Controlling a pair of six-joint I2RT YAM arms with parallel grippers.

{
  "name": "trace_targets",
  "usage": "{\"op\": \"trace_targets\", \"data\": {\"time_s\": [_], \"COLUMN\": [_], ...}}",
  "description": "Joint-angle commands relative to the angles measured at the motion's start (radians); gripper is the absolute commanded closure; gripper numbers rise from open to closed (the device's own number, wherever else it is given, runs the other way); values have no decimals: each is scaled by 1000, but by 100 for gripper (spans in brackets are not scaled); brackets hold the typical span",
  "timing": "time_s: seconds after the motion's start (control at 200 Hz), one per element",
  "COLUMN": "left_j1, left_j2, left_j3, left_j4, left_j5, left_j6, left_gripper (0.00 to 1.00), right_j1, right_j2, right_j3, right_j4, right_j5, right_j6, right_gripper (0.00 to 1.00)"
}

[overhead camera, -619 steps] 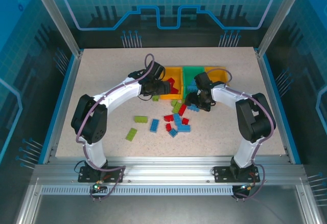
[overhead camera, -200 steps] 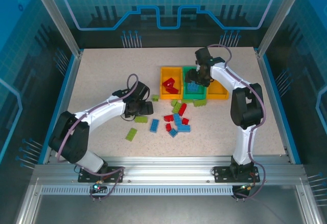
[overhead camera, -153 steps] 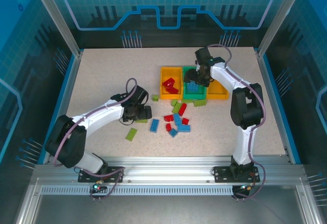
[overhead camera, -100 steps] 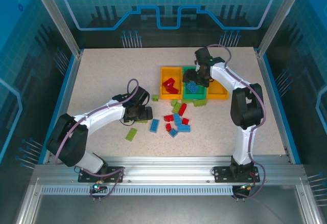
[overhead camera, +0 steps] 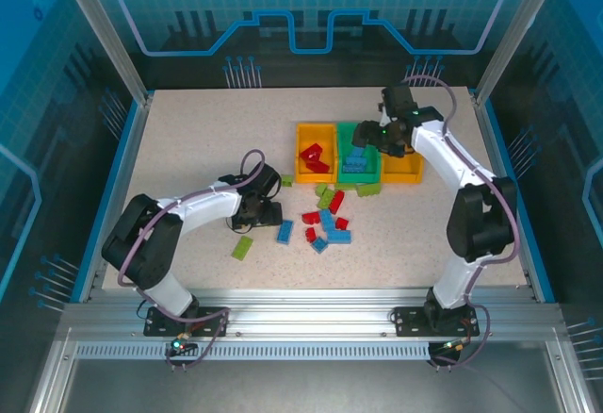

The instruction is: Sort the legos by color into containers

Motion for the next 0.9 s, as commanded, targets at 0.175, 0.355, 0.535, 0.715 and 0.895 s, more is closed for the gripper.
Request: {"op": "trace_targets", "data": {"time_s": [0.175,0.355,0.535,0.715,0.895], "left_j1": [-5,-7,-5,-5,-10], "left_j2": [24,18,-7,-19,-6], "left_j3": [22,51,110,216,324], "left_j4": [17,-12,-47,-60,-48], "left_j5": [10,-15,-27,-16,25], "left_j6": [2,4,9,20,29], "left_gripper": [32,49,49,49,49], "right_j1": [-124,-178,-242,-301,-328], "right_j2": [-72,-81,-102,-108,-43], "right_j3": [-109,-161,-217,-248,-231], "right_j4": [-14,1,37,81,131], "right_j5": [36,75,118,139,103], "right_j6": [-48,-67,-82,-111,-181], "right_gripper": [17,17,17,20,28]}}
